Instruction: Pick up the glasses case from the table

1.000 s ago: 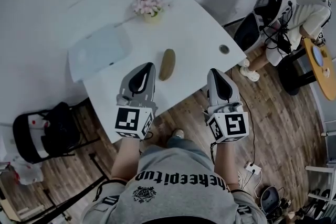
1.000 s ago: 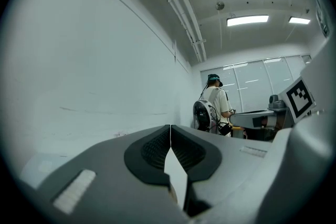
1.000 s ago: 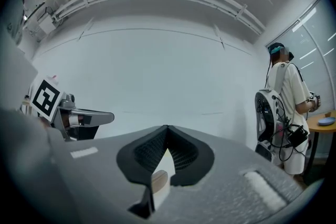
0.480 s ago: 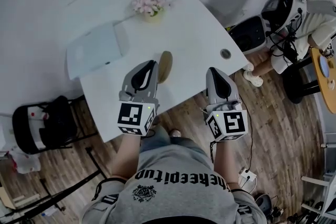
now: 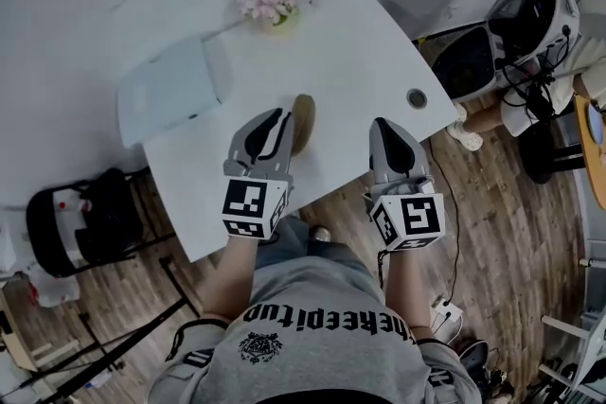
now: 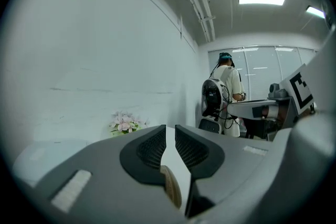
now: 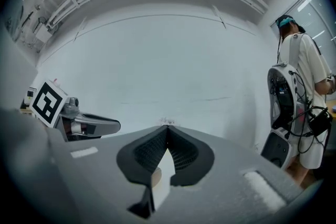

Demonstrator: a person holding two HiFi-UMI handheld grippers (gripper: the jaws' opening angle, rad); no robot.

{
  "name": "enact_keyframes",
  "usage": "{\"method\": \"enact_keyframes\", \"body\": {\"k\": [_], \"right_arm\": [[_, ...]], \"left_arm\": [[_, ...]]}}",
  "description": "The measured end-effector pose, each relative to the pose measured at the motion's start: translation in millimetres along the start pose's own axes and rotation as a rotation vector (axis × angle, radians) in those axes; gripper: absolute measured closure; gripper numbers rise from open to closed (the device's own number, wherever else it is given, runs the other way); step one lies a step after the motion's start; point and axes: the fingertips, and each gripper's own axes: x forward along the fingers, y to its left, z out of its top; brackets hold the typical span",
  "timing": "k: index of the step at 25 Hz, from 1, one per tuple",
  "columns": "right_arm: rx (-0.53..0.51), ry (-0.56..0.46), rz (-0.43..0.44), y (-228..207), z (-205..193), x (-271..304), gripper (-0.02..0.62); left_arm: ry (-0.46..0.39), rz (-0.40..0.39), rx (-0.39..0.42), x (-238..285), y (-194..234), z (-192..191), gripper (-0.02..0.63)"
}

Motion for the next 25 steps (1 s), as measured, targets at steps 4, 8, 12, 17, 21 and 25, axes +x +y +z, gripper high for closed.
{"method": "enact_keyframes", "body": {"k": [4, 8, 12, 17, 21, 25], "right_arm": [[0.017, 0.039, -0.003, -4.0, -10.2, 23.1, 0.592], [0.033, 0.07, -0.005, -7.5, -21.1, 36.5, 0.592], [0.05, 0.098, -0.012, -11.4, -32.1, 45.4, 0.592], [0.063, 0.14, -0.022, -13.9, -47.4, 52.4, 0.592], [0.069, 0.161, -0.027, -14.8, -54.4, 56.8, 0.592], [0.072, 0.178, -0.038, -16.6, -59.5, 57.7, 0.592]], "left_arm": [[0.07, -0.012, -0.014, 20.1, 11.5, -17.8, 0.522], [0.128, -0.027, -0.026, 34.5, 14.7, -36.1, 0.511], [0.182, -0.045, -0.034, 44.2, 14.0, -53.9, 0.505], [0.248, -0.065, -0.041, 53.7, 13.6, -76.1, 0.489], [0.293, -0.073, -0.041, 62.2, 14.7, -93.2, 0.466], [0.34, -0.093, -0.034, 68.8, 11.5, -109.2, 0.433]]}}
